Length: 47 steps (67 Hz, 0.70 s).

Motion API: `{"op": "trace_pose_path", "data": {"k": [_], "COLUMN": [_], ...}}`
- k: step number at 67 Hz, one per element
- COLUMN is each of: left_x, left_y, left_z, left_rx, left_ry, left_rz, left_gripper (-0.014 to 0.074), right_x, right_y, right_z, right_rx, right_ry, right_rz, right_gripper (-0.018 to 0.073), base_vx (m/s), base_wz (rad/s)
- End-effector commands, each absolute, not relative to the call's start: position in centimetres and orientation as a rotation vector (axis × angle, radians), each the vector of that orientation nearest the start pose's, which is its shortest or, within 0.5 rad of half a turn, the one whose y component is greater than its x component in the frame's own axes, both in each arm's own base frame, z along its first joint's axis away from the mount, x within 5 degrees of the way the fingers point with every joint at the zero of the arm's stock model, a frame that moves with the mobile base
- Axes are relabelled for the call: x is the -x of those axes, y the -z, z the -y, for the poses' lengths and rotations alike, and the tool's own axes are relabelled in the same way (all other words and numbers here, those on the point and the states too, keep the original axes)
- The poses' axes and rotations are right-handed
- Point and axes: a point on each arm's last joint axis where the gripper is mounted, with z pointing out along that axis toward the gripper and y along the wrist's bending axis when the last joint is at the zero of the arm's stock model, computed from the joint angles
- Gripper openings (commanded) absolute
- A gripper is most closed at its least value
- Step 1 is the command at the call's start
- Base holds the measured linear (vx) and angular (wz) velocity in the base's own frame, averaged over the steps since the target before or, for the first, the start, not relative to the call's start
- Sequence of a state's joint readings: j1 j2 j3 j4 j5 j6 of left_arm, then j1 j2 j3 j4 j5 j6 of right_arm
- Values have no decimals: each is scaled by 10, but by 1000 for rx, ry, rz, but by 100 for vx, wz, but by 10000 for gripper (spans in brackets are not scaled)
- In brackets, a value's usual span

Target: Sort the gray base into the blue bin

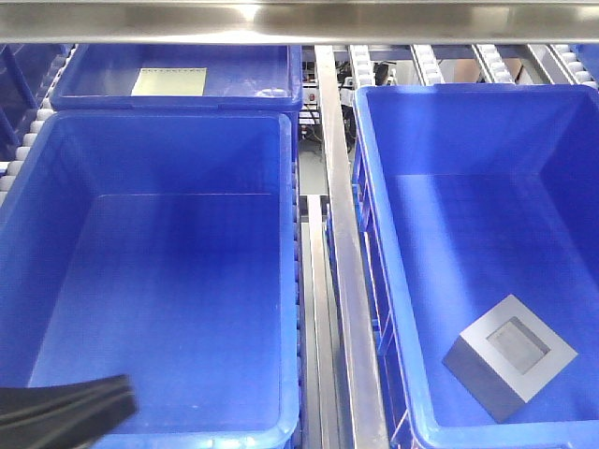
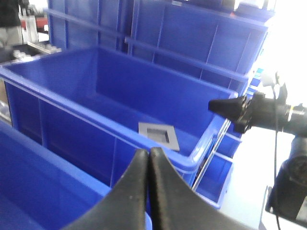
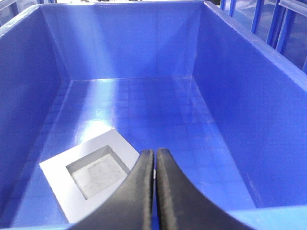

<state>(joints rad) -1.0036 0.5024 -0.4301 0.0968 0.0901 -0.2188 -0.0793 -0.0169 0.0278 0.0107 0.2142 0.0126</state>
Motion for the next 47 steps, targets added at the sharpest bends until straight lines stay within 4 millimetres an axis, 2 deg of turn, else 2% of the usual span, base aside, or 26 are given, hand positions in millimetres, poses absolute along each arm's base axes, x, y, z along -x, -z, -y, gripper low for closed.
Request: {"op": "trace_pose_path", "data": {"k": [1, 47], "left_x": [-59, -59], "left_y": [-327, -327], "left_z": [93, 93], "left_rx": [-678, -724], "left_ry": [890, 839], "left_rz": [-1459, -1427], "left_gripper": [-6, -6], "right_x": [-56, -56], "right_y": [-191, -191], "right_z": [4, 4], "right_rx": [-70, -70], "right_ry": [57, 57], "right_rz": [-1645, -1645], "right_gripper": [-5, -5], "base_vx": [0, 0], "base_wz": [0, 0]}}
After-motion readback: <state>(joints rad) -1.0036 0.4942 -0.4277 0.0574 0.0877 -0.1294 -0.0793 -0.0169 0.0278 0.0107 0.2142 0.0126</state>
